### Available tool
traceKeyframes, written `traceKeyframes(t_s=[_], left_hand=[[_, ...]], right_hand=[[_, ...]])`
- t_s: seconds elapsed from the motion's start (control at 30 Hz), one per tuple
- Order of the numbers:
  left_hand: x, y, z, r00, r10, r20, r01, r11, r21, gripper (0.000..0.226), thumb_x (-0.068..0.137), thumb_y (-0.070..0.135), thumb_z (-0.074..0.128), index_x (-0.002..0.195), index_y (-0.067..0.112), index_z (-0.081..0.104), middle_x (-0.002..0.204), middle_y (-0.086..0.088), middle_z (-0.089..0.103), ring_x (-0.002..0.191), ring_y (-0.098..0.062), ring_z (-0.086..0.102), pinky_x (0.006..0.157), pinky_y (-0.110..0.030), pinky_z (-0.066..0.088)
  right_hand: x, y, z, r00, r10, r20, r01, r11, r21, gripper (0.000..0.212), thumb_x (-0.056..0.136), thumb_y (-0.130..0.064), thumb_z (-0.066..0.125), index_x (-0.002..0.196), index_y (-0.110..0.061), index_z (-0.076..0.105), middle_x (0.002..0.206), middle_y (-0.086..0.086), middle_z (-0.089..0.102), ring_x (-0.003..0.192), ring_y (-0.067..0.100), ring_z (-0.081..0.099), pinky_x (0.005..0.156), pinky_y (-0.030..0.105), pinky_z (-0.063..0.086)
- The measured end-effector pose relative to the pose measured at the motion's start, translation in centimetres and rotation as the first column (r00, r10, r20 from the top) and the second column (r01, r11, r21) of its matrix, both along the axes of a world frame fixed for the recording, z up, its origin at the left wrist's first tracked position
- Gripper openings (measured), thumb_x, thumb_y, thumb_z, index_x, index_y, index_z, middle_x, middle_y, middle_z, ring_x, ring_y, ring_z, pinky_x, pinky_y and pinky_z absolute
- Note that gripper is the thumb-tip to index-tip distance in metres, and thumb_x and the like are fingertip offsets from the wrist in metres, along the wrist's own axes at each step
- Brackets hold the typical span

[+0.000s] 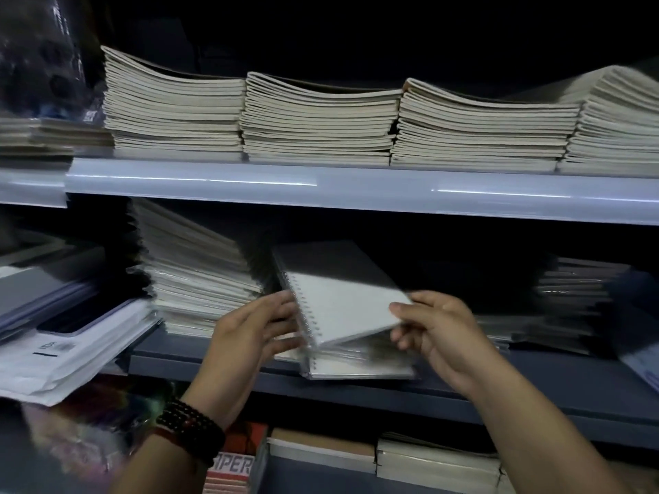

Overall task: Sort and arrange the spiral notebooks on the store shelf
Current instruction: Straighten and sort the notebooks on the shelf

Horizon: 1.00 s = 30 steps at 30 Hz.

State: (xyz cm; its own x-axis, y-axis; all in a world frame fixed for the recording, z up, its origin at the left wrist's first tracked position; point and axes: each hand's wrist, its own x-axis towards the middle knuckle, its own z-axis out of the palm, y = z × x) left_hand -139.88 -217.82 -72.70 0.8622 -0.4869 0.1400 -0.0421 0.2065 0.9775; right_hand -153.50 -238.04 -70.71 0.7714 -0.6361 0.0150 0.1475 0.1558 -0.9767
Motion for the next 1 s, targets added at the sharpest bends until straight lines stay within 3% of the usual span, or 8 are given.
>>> traceKeyframes(t_s=[0.13,0.23,0.33,0.47,0.57,0.67,0.8,1.0], left_hand=[[2.6,0.2,-3.3,0.98,0.115,0.164,-0.169,0.914,0.368,0.023,0.092,0.005,0.058,0.096,0.023,0.072,0.084,-0.002,0.077,0.08,-0.024,0.069,0.08,-0.045,0.057],[2.7,0.1,-4.8,0.95,0.07,0.304,-0.248,0.761,0.6,0.014,0.093,0.016,0.057,0.098,0.024,0.068,0.085,-0.004,0.074,0.069,-0.014,0.066,0.061,-0.024,0.053],[2.1,-0.7,-4.6,0.909,0.104,0.403,-0.349,0.72,0.601,0.017,0.092,0.017,0.06,0.109,0.016,0.065,0.085,0.0,0.072,0.073,-0.004,0.062,0.051,-0.006,0.036],[2.1,-1.7,-4.4,0.922,0.123,0.366,-0.343,0.699,0.628,0.038,0.093,0.025,0.066,0.127,0.009,0.057,0.091,-0.002,0.068,0.077,-0.008,0.06,0.062,-0.018,0.042],[2.8,-2.7,-4.7,0.911,0.085,0.403,-0.362,0.631,0.686,0.026,0.096,0.029,0.059,0.098,0.004,0.062,0.103,-0.019,0.065,0.1,-0.027,0.057,0.086,-0.031,0.046],[3.6,-3.5,-5.1,0.9,0.097,0.426,-0.399,0.58,0.711,0.036,0.097,0.032,0.058,0.08,0.0,0.058,0.101,-0.026,0.062,0.091,-0.032,0.055,0.077,-0.031,0.043],[4.0,-4.0,-4.8,0.867,0.211,0.452,-0.464,0.674,0.575,0.037,0.09,0.027,0.07,0.074,-0.006,0.068,0.072,-0.02,0.071,0.075,-0.033,0.066,0.069,-0.036,0.05],[4.0,-6.6,-5.2,0.974,0.214,-0.072,-0.195,0.958,0.212,0.022,0.099,0.017,0.063,0.101,-0.004,0.056,0.084,-0.029,0.068,0.066,-0.027,0.065,0.052,-0.034,0.054]], right_hand=[[0.9,-1.4,-1.7,0.977,-0.154,-0.146,0.141,0.985,-0.099,0.029,0.094,-0.005,0.065,0.116,0.011,0.054,0.057,0.018,0.062,0.042,0.022,0.058,0.039,0.026,0.048],[0.5,-2.0,-2.0,0.877,-0.335,-0.344,0.113,0.84,-0.53,0.026,0.094,-0.032,0.067,0.097,-0.006,0.064,0.047,0.007,0.059,0.031,0.014,0.049,0.035,0.02,0.035],[0.0,-2.4,-2.1,0.81,-0.419,-0.411,0.006,0.707,-0.707,0.039,0.094,-0.048,0.059,0.091,-0.009,0.061,0.059,0.003,0.062,0.044,0.017,0.057,0.044,0.025,0.043],[-0.2,-2.2,-2.5,0.67,-0.545,-0.504,-0.202,0.52,-0.83,0.049,0.096,-0.063,0.036,0.096,-0.017,0.05,0.086,0.007,0.065,0.073,0.028,0.065,0.063,0.033,0.052],[-0.2,-2.0,-2.8,0.722,-0.461,-0.516,-0.154,0.62,-0.769,0.05,0.097,-0.061,0.034,0.108,-0.015,0.048,0.079,0.009,0.067,0.056,0.025,0.069,0.051,0.037,0.058],[0.1,-1.4,-3.4,0.787,-0.375,-0.49,-0.086,0.72,-0.689,0.045,0.101,-0.054,0.035,0.115,-0.012,0.042,0.072,0.01,0.066,0.044,0.022,0.066,0.039,0.034,0.054],[0.4,-1.2,-3.5,0.818,-0.308,-0.486,-0.078,0.777,-0.625,0.046,0.102,-0.052,0.033,0.123,-0.011,0.038,0.07,0.012,0.066,0.046,0.026,0.067,0.04,0.034,0.055],[0.8,-1.3,-3.6,0.81,-0.303,-0.503,-0.03,0.835,-0.55,0.06,0.102,-0.054,0.035,0.139,-0.006,0.035,0.081,0.01,0.061,0.048,0.031,0.069,0.042,0.033,0.055]])
